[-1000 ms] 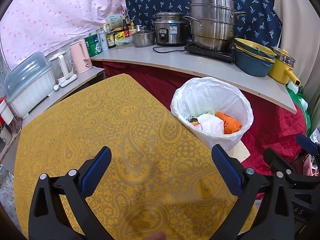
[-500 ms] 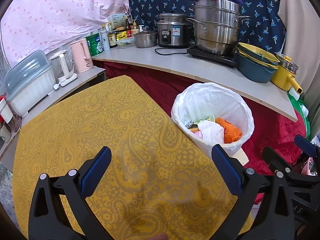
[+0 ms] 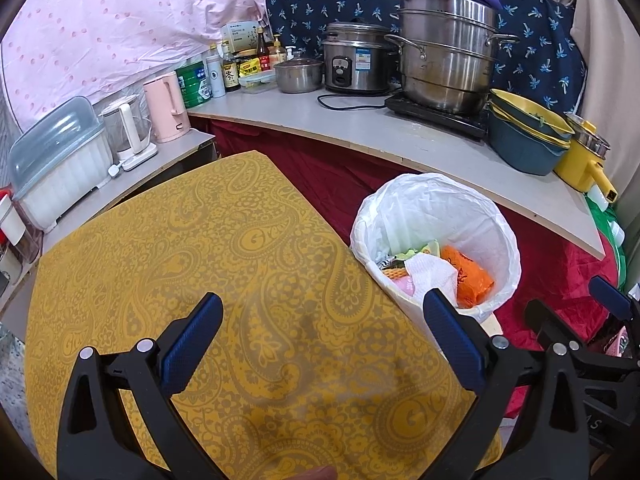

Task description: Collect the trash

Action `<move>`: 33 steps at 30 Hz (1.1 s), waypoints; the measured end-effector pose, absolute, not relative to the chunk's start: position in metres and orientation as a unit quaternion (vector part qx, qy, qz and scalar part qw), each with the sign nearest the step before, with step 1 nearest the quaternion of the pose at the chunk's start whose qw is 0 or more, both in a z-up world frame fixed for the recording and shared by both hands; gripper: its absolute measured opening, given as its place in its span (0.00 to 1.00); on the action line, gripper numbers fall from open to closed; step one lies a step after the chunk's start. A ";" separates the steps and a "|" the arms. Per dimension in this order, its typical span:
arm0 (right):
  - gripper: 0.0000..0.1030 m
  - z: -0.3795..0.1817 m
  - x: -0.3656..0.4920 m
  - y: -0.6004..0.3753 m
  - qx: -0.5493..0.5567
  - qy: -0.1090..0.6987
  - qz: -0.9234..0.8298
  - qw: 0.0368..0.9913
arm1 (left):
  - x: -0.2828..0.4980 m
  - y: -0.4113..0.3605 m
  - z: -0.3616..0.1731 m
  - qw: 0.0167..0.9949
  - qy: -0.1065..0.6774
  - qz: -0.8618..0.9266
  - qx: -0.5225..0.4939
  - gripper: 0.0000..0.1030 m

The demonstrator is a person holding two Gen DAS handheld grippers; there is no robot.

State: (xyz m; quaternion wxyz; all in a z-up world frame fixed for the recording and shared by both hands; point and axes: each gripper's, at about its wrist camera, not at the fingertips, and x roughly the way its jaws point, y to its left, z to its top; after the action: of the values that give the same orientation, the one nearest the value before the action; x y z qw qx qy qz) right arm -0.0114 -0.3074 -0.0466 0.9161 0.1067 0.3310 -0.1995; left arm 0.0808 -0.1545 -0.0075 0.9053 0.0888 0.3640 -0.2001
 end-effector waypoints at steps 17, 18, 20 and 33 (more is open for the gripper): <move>0.94 -0.053 0.006 -0.314 0.109 0.338 -0.199 0.914 | 0.091 -0.157 -0.011 0.910 0.359 -0.187 0.095 0.93; 0.94 -0.053 0.006 -0.314 0.109 0.338 -0.199 0.913 | 0.092 -0.157 -0.011 0.909 0.359 -0.187 0.096 0.93; 0.94 -0.053 0.007 -0.313 0.109 0.338 -0.199 0.913 | 0.092 -0.158 -0.012 0.908 0.361 -0.187 0.099 0.93; 0.94 -0.053 0.008 -0.312 0.107 0.339 -0.199 0.913 | 0.094 -0.156 -0.013 0.907 0.364 -0.187 0.101 0.93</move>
State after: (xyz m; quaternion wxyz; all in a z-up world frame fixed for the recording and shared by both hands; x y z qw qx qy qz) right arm 0.0083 -0.3121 -0.0527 0.9132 0.1074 0.3390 -0.1991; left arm 0.0943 -0.1556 -0.0125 0.9067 0.1005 0.3643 -0.1873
